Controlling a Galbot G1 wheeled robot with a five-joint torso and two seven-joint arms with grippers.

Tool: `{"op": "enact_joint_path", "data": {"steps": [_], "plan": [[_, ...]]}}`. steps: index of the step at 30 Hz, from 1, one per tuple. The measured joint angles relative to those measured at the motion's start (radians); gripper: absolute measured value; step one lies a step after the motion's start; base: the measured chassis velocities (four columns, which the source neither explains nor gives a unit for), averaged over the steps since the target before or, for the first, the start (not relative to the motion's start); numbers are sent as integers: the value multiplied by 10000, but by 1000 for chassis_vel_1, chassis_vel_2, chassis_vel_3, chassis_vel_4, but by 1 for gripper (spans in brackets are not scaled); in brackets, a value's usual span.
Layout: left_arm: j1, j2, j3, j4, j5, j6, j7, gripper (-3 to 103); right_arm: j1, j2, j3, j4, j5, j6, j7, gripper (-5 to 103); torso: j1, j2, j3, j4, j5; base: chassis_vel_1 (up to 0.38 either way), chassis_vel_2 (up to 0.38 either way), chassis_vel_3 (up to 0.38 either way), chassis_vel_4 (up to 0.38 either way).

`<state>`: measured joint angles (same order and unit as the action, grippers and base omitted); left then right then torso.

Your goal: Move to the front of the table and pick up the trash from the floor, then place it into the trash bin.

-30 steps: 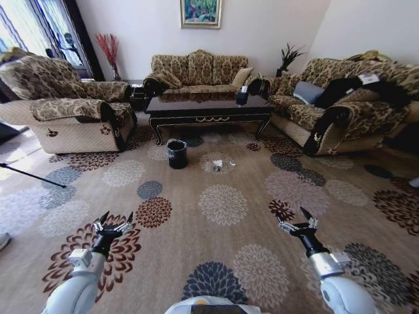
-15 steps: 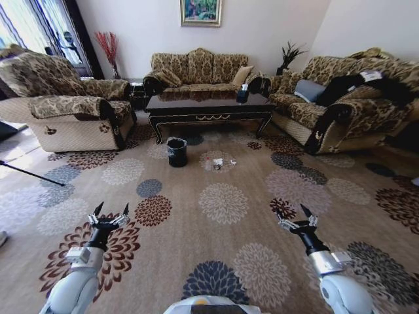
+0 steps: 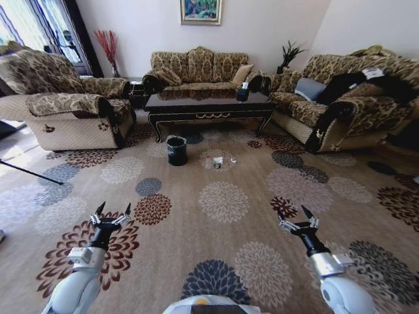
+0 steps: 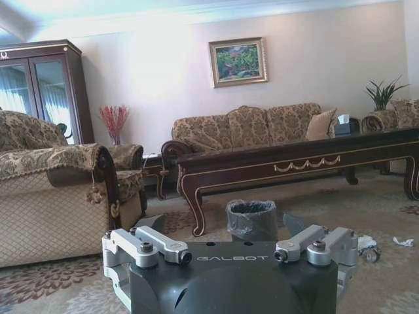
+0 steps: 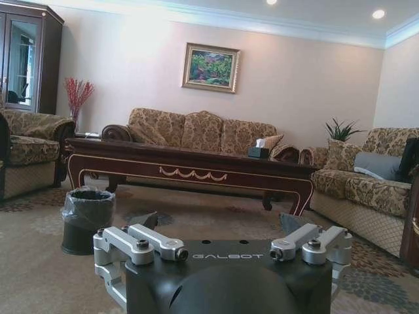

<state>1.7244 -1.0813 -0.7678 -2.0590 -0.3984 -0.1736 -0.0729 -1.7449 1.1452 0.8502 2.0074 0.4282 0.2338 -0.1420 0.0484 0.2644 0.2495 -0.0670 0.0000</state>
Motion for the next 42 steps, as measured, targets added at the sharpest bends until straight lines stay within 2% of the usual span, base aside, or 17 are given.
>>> {"op": "enact_joint_path", "data": {"steps": [31, 42], "plan": [[294, -165, -23, -81, 70, 79, 4, 100, -161, 188, -96, 194, 24, 18, -60, 100, -295, -1152, -858, 0, 0, 0, 0, 0, 0], [305, -161, -35, -73, 6, 93, -15, 100, -193, 260, -93, 173, 7, 18, -97, 100, -386, -1629, -1244, 0, 0, 0, 0, 0, 0]]}}
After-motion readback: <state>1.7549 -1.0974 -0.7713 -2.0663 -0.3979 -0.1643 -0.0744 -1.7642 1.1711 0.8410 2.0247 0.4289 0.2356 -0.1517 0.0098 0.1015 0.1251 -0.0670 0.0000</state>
